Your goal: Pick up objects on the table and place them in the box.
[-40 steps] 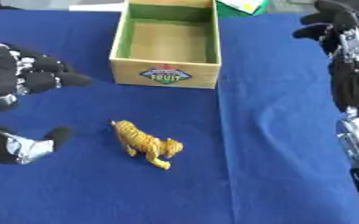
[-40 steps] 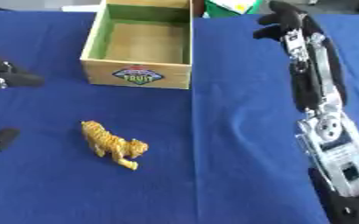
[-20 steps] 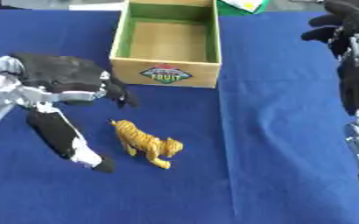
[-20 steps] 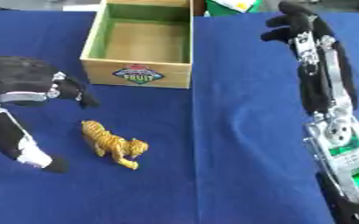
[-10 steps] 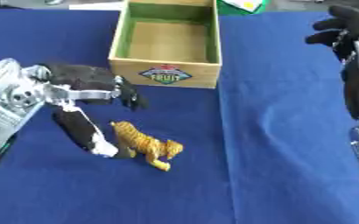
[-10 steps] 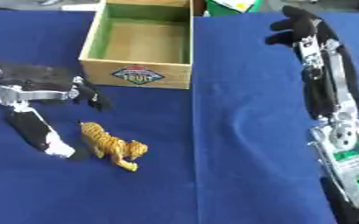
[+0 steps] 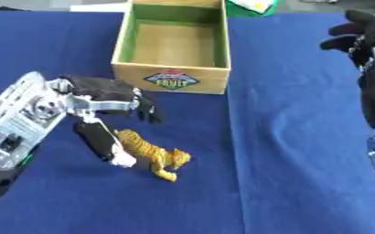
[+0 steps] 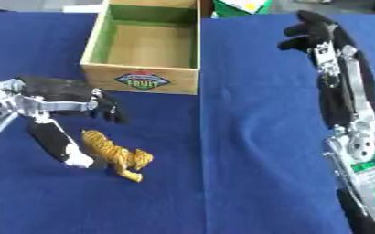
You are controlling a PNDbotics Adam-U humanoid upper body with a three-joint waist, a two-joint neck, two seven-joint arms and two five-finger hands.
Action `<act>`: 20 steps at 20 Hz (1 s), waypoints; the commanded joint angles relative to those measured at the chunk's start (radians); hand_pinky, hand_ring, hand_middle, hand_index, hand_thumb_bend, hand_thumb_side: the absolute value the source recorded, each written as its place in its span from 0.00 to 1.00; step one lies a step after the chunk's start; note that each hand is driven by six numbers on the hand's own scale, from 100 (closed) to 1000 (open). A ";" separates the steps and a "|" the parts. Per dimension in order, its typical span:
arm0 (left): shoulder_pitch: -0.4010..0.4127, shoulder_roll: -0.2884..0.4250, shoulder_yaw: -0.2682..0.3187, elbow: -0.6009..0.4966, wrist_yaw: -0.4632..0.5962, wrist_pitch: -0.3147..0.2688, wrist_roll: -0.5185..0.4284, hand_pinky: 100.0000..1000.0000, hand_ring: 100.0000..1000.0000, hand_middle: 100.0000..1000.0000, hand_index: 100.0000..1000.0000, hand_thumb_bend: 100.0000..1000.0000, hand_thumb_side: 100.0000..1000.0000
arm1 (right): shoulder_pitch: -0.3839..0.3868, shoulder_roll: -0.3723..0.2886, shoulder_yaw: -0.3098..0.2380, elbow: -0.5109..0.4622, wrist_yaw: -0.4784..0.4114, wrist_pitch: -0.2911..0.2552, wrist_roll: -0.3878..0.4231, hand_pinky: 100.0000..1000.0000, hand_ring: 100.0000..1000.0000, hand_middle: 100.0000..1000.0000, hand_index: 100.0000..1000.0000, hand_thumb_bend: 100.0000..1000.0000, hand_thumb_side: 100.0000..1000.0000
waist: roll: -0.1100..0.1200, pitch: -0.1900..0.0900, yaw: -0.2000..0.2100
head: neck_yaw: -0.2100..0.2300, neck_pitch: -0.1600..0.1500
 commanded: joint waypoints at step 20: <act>0.039 -0.011 -0.018 0.075 -0.056 -0.036 0.045 0.37 0.49 0.37 0.58 0.00 0.09 | -0.009 -0.004 -0.010 -0.019 -0.009 -0.002 -0.005 0.79 0.62 0.62 0.83 0.00 0.87 | -0.002 -0.014 -0.002 | -0.001 -0.010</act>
